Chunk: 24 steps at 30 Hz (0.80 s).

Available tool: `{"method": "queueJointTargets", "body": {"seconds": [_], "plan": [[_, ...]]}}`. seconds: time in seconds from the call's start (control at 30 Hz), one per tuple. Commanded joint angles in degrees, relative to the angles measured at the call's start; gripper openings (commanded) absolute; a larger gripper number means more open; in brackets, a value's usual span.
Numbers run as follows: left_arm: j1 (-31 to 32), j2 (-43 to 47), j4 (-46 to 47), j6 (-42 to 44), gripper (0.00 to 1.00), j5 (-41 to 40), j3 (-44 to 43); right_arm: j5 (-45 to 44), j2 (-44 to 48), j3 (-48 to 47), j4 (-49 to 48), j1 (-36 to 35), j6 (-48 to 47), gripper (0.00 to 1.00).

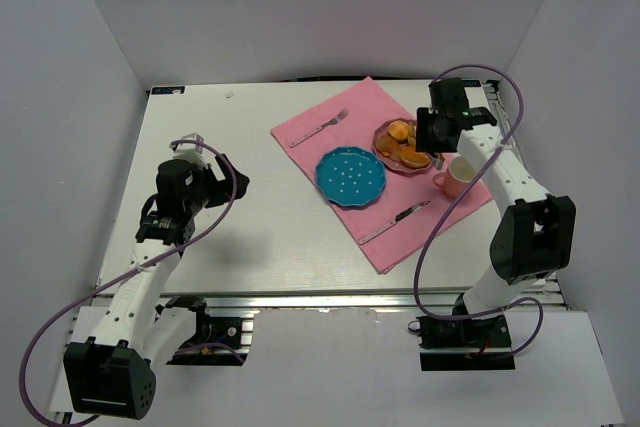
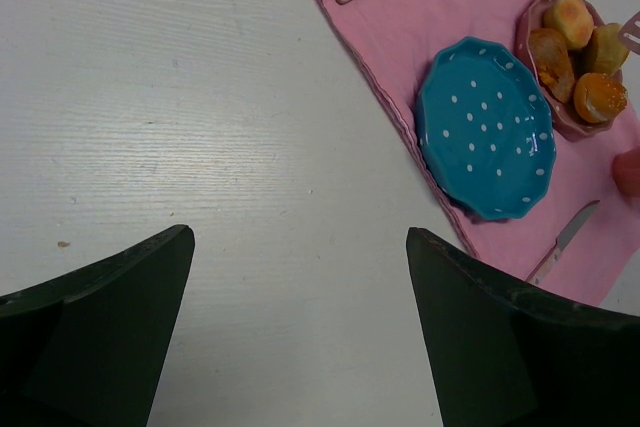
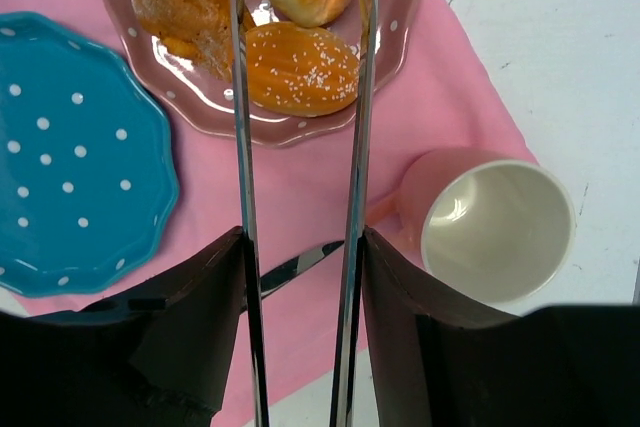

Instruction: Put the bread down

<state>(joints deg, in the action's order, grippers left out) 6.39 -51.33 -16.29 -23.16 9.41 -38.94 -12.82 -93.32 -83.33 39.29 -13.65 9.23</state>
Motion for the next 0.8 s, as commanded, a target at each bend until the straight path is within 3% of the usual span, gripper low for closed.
{"method": "queueJointTargets", "body": {"seconds": [0.0, 0.4, 0.77], "plan": [[0.20, 0.18, 0.39, 0.22, 0.98, -0.09, 0.27, -1.59, -1.07, -3.15, -2.20, -0.41, 0.08, 0.54], [0.20, -0.52, 0.21, 0.31, 0.98, -0.36, 0.09, -2.12, -4.06, -3.07, -2.37, -0.68, -0.27, 0.51], [0.20, -0.17, -0.05, 0.39, 0.98, -0.71, 0.09, -2.21, -3.72, -4.56, -2.02, -0.59, 0.43, 0.27]]}}
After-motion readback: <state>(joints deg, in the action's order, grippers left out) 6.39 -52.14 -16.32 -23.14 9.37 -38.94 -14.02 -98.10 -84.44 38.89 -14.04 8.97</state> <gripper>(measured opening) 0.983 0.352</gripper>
